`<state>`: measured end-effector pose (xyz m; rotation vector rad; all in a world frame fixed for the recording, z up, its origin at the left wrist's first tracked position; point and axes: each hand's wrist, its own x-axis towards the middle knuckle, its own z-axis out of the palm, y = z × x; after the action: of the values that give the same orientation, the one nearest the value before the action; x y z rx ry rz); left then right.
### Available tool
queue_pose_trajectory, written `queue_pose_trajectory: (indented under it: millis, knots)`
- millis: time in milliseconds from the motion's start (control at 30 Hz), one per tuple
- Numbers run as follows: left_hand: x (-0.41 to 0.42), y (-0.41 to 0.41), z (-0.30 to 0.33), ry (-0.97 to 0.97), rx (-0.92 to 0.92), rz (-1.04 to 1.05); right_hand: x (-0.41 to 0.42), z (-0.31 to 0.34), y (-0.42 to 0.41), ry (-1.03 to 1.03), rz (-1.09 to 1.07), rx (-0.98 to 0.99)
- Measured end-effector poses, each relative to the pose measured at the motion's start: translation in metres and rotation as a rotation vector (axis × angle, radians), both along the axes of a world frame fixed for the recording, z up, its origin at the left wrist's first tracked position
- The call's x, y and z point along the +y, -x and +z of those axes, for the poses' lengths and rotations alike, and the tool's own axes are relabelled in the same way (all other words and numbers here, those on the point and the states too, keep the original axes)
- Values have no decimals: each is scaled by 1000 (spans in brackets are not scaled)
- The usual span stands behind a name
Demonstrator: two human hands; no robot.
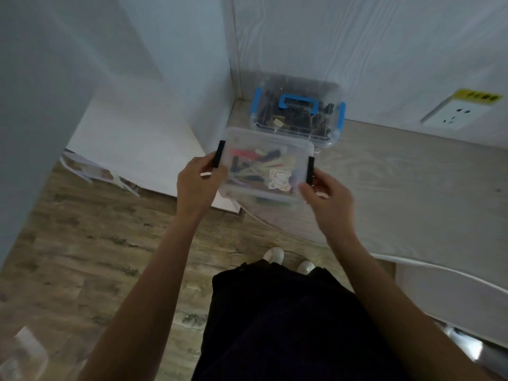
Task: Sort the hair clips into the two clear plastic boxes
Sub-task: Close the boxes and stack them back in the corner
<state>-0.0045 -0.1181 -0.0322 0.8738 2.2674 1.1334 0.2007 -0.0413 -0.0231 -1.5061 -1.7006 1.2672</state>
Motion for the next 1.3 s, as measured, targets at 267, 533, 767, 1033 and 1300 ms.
queue_pose_trajectory:
  millis: [267,533,767,1033,1300]
  knots:
    - [59,-8,46,-199,-267,-100,74,34,-4,38,-144,282]
    - [134,20,26,-217,-332,-103,140,16,16,29,-168,248]
    - [143,21,4,-58,-642,-168,140,-3,6,423,-50,343]
    - [151,-9,6,2,-597,-192,132,-11,-32,394,-145,438]
    - [169,-147,30,9,-526,-441,112,-8,-177,295,-299,525]
